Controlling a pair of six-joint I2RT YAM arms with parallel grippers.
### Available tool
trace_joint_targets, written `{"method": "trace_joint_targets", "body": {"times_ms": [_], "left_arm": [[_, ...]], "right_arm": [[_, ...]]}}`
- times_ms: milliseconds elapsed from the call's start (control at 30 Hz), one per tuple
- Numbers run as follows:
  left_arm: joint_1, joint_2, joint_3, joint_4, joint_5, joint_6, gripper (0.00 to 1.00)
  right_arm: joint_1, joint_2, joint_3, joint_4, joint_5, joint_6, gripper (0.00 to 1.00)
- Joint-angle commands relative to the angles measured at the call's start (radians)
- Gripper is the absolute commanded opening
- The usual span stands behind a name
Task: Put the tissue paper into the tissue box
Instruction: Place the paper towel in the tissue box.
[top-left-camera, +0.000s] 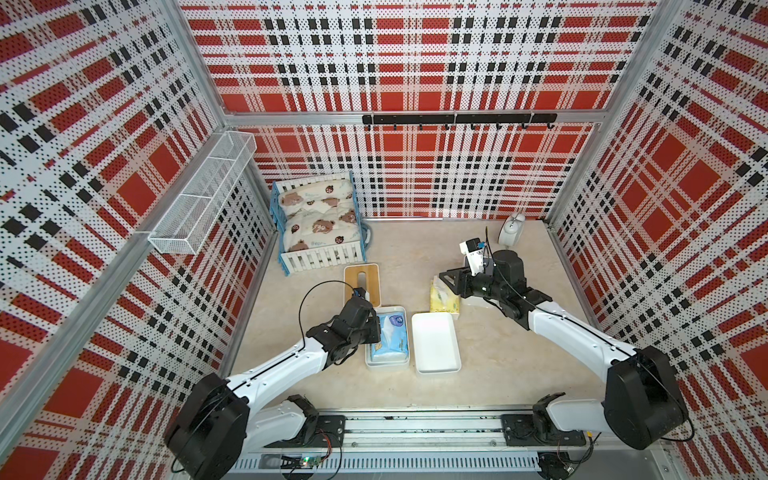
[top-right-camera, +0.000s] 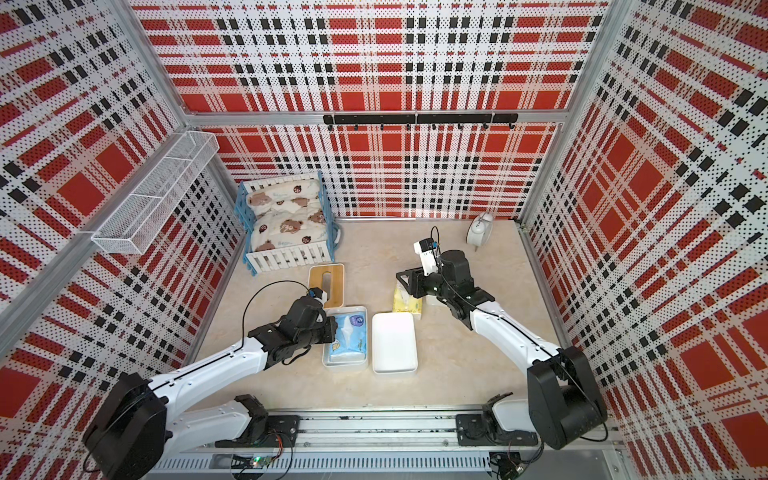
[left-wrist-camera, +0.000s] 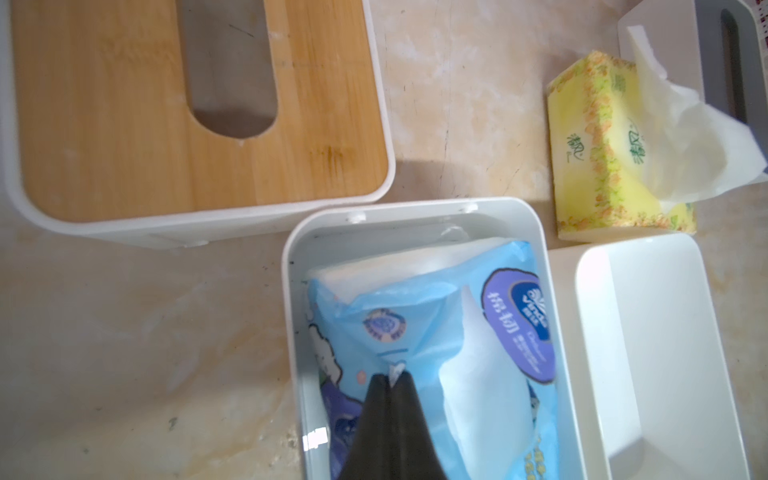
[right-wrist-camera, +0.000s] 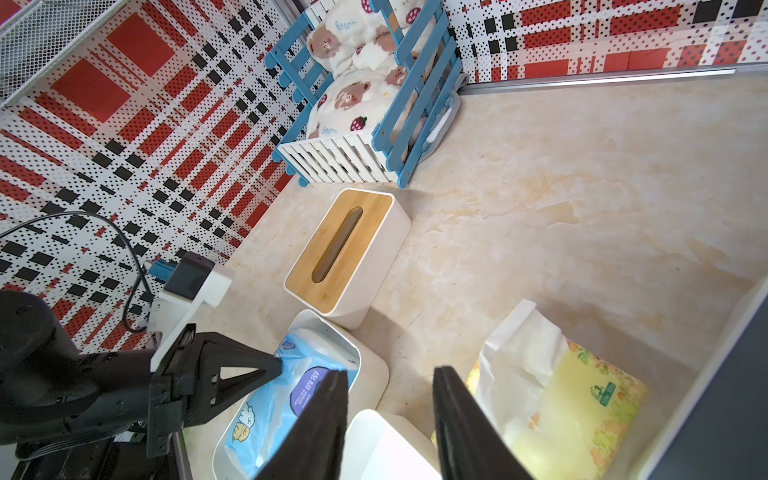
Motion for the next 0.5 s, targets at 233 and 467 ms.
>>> {"method": "trace_joint_targets", "body": {"times_ms": [233,467], "left_arm": [[0.008,-0.003,0.008,0.017,-0.051,0.016,0.0],[0.038,0.012,0.037,0.001,-0.06,0.039,0.0]], "right_arm": [[0.005,0.016,-0.008,-0.004,-0.006,-0.005,0.4],[0.006,0.018,-0.006,-0.005,-0.009,-0.006,0.4]]}}
